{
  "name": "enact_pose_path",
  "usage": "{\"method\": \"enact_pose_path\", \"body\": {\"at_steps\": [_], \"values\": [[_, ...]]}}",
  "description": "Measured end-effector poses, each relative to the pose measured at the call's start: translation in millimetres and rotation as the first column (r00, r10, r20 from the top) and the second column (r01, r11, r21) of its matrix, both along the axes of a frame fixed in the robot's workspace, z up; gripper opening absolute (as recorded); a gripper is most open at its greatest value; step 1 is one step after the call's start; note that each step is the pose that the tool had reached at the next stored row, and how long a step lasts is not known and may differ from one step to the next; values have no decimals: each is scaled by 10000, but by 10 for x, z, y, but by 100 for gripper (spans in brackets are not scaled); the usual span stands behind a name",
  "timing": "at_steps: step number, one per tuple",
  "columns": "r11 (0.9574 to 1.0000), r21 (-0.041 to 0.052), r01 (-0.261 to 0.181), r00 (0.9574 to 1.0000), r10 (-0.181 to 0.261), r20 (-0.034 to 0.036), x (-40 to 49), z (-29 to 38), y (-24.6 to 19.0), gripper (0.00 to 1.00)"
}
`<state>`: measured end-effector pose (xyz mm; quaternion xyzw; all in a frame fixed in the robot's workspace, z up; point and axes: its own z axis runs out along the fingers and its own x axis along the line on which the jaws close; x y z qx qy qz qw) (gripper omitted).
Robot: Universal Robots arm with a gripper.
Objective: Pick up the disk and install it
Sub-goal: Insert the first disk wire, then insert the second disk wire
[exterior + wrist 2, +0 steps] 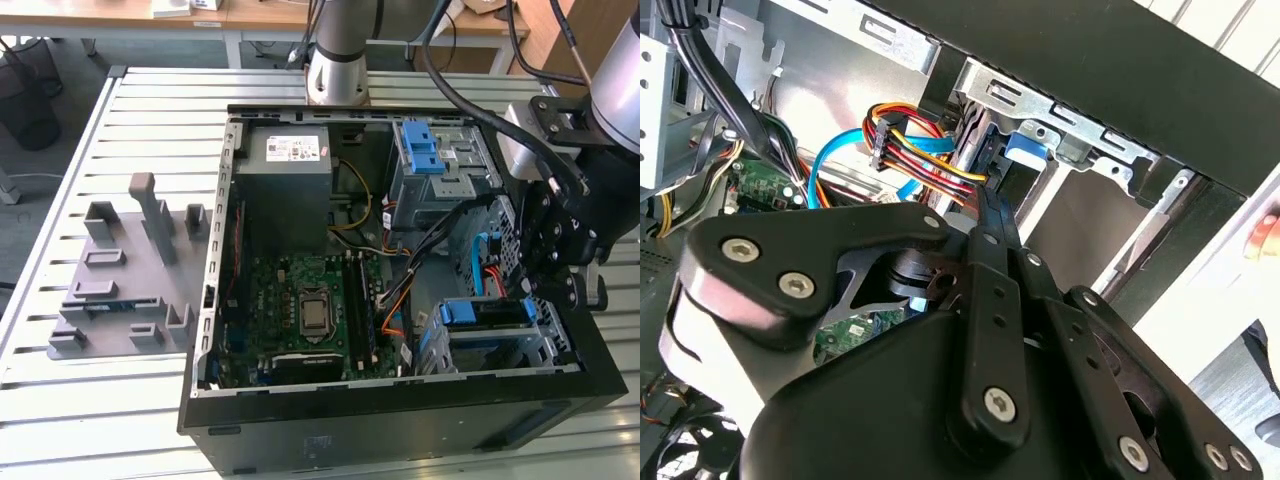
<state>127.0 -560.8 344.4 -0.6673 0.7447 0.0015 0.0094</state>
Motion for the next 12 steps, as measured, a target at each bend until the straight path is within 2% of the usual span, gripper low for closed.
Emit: {"method": "enact_pose_path", "body": {"at_steps": [12], "values": [[10000,-1,0,10000,0,0,0,13,0,11]]}}
